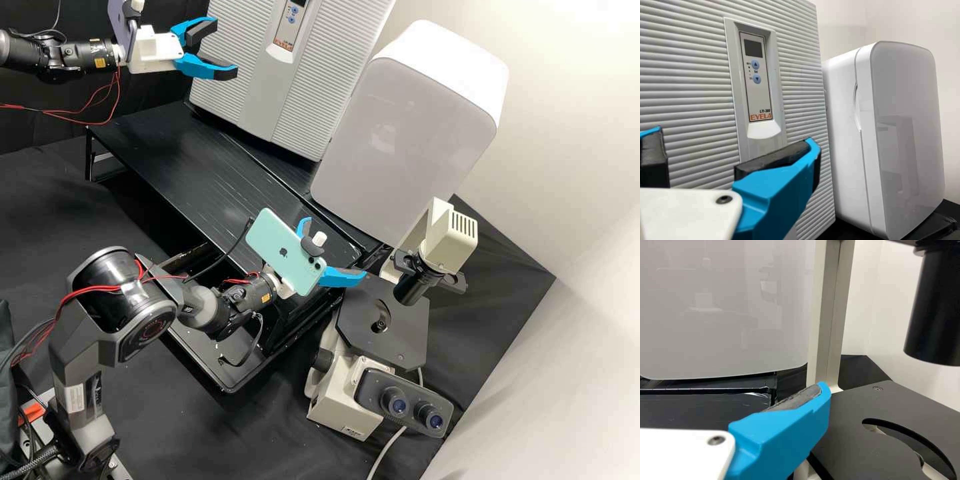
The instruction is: Open the incubator door
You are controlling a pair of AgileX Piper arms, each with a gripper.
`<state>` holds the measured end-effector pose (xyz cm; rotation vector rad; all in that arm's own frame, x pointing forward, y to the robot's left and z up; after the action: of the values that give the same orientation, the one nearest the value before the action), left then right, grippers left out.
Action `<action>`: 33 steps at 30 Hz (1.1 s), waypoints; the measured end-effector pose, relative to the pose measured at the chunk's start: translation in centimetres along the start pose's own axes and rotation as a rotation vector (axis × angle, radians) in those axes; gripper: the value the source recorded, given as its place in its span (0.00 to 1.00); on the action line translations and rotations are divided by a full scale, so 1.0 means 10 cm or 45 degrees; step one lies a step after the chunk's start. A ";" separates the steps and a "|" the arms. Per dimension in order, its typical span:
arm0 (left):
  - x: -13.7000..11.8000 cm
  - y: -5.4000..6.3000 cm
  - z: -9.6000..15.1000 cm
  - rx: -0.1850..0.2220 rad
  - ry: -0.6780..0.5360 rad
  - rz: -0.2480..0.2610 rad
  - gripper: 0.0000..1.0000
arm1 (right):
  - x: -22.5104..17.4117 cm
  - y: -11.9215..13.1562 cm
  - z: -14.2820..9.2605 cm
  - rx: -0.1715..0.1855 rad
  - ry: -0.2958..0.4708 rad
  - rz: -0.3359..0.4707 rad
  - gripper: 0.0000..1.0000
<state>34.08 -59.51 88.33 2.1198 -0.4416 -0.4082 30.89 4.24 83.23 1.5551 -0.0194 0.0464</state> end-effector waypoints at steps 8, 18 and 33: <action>0.00 0.00 0.00 0.000 0.000 0.000 1.00 | 0.00 0.00 0.00 0.000 0.000 0.000 1.00; 0.00 0.01 -0.01 -0.025 0.015 0.013 1.00 | 0.00 0.00 0.00 0.000 0.000 0.000 1.00; -0.10 0.02 -0.03 -0.081 0.101 -0.014 1.00 | 0.00 0.00 0.00 0.000 0.000 0.000 1.00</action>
<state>33.28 -58.94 88.79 2.0693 -0.3673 -0.3390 30.89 4.24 83.23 1.5551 -0.0194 0.0464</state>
